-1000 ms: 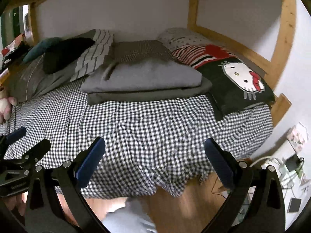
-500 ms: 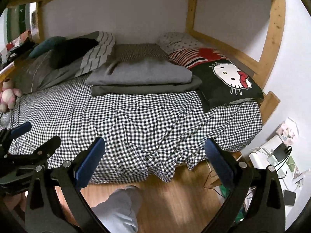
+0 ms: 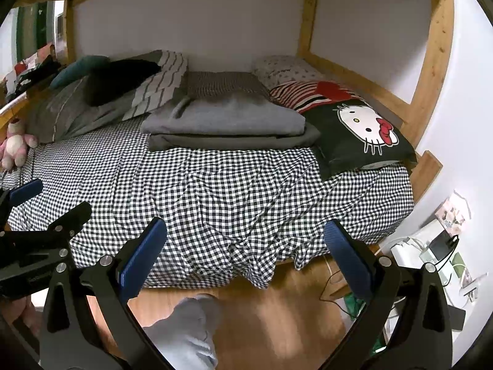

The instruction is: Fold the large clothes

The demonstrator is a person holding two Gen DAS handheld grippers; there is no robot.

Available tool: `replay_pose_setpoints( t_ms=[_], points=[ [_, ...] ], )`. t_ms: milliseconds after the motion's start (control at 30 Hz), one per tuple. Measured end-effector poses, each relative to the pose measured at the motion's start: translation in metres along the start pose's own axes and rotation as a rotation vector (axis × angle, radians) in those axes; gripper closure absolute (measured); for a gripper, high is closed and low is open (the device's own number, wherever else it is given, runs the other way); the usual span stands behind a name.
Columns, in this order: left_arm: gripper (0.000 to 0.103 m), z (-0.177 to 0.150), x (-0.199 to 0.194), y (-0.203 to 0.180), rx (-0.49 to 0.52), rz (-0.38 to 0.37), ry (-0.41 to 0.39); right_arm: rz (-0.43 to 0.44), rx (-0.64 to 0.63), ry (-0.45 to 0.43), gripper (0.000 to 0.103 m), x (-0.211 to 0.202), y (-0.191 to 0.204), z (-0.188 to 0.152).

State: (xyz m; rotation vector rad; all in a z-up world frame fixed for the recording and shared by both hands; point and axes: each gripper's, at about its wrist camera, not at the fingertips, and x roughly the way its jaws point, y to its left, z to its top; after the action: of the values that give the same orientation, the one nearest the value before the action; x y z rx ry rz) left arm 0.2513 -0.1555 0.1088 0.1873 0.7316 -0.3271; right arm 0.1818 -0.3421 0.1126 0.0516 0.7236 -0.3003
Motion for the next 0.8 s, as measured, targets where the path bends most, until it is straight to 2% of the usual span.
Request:
replay_pose_setpoints(
  t_ms=[367,600,733,800],
  points=[
    [0.004,0.0015,-0.0023,-0.0001,0.000,0.037,-0.011,0.011,-0.019,0.003,0.003,0.0014,0.0055,-0.0009],
    [0.004,0.0016,-0.0016,-0.0004,-0.018,0.016,0.001,0.016,-0.020,0.004,0.003,0.0011,0.0054,-0.0013],
    [0.004,0.0013,-0.0031,-0.0040,-0.005,0.071,-0.005,0.016,-0.025,0.000,0.003,0.0009,0.0059,-0.0004],
    [0.004,0.0017,-0.0039,-0.0021,-0.020,0.070,-0.010,0.014,-0.027,-0.002,0.003,0.0008,0.0064,-0.0006]
  ],
)
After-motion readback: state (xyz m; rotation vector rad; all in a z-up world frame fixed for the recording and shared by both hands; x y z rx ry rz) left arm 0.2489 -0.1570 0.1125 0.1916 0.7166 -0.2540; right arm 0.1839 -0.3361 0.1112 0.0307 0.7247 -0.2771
